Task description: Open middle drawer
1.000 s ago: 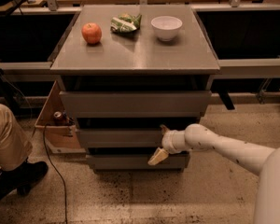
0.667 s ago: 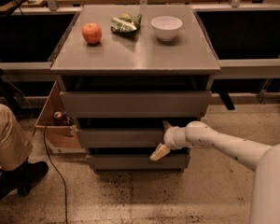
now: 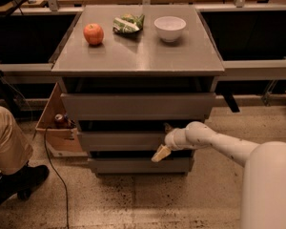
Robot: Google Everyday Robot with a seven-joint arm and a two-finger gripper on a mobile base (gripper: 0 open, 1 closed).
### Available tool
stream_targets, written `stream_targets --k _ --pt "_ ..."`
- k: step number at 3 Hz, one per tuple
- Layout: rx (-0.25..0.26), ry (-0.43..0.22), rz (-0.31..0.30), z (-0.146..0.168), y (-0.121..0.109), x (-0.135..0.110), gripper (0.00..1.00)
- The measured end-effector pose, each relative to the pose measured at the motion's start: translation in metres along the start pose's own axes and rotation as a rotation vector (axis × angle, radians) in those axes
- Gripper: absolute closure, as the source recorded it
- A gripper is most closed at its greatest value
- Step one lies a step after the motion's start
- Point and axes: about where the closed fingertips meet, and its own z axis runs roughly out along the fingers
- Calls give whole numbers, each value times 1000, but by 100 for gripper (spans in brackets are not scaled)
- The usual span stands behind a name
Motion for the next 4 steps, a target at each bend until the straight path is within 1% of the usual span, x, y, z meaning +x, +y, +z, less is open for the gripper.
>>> stream_targets --k 1,2,3,4 --pt "-19 10 -3 5 7 2 15" --pt "-39 18 -17 -1 23 0 38" --pt "-46 19 -19 -6 27 -3 63" --pt "-46 19 -19 -12 25 -7 64"
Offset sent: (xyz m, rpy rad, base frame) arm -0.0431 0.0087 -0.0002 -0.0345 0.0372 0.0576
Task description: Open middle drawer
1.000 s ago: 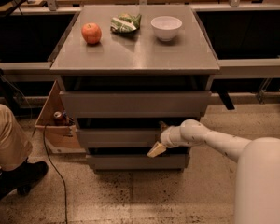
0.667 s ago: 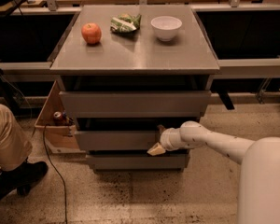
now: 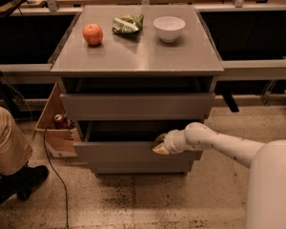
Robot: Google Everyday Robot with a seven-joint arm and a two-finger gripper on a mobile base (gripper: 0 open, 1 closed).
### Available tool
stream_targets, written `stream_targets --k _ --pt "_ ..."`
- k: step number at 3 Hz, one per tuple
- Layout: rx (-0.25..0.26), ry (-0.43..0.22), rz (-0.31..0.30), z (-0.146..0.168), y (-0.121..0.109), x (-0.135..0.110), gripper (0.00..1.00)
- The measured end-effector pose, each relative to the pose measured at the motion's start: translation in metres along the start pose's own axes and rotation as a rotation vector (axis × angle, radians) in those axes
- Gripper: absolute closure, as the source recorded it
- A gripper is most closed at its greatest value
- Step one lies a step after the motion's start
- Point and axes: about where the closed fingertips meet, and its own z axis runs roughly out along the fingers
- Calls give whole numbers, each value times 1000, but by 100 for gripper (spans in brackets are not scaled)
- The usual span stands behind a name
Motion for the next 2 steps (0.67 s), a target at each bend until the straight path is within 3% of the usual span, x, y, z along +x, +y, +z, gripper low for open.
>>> stream_targets --k 1,2 --pt "-1 0 0 -5 -1 -2 39" --pt "-93 -5 13 -6 42 -7 16"
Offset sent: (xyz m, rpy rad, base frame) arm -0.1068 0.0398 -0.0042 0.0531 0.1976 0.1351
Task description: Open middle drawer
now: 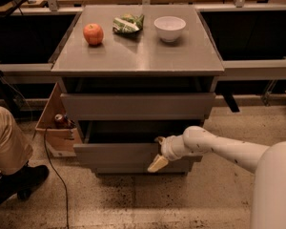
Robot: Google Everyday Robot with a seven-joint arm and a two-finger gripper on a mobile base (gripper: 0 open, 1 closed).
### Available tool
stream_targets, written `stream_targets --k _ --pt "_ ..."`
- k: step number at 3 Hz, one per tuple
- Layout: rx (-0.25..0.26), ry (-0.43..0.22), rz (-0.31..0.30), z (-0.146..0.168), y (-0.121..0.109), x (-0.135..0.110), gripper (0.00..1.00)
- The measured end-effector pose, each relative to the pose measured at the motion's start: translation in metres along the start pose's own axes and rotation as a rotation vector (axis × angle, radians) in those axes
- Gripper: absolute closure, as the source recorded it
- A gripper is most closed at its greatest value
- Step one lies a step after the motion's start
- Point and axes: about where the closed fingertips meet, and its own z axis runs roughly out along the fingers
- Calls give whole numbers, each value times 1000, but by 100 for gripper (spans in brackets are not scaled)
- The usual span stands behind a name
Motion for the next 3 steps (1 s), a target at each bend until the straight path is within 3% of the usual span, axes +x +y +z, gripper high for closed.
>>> stream_targets --k 1,2,3 --pt "-90 -3 6 2 36 -6 0" --pt "-158 1 3 2 61 -9 26" --pt "-185 5 -2 -1 70 -11 50"
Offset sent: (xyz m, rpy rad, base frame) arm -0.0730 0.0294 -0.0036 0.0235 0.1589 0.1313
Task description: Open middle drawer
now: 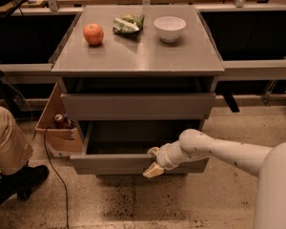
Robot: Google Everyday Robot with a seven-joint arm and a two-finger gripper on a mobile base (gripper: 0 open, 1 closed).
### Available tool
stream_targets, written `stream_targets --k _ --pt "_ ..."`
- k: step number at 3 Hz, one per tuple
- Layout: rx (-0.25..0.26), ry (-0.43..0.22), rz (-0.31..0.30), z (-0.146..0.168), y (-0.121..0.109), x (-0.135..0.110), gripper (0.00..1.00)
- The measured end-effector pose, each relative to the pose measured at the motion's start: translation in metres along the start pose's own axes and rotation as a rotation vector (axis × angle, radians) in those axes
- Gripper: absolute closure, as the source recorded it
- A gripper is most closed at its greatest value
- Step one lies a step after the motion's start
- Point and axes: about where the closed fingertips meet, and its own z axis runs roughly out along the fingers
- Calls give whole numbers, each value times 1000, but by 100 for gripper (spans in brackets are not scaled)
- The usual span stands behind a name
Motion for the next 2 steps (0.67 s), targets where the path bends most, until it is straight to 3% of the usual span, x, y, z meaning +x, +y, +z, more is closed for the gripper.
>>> stream_targets --k 1,2 --pt "0 0 0 -5 0 -3 51" --pt "-34 9 -20 -10 14 -9 44"
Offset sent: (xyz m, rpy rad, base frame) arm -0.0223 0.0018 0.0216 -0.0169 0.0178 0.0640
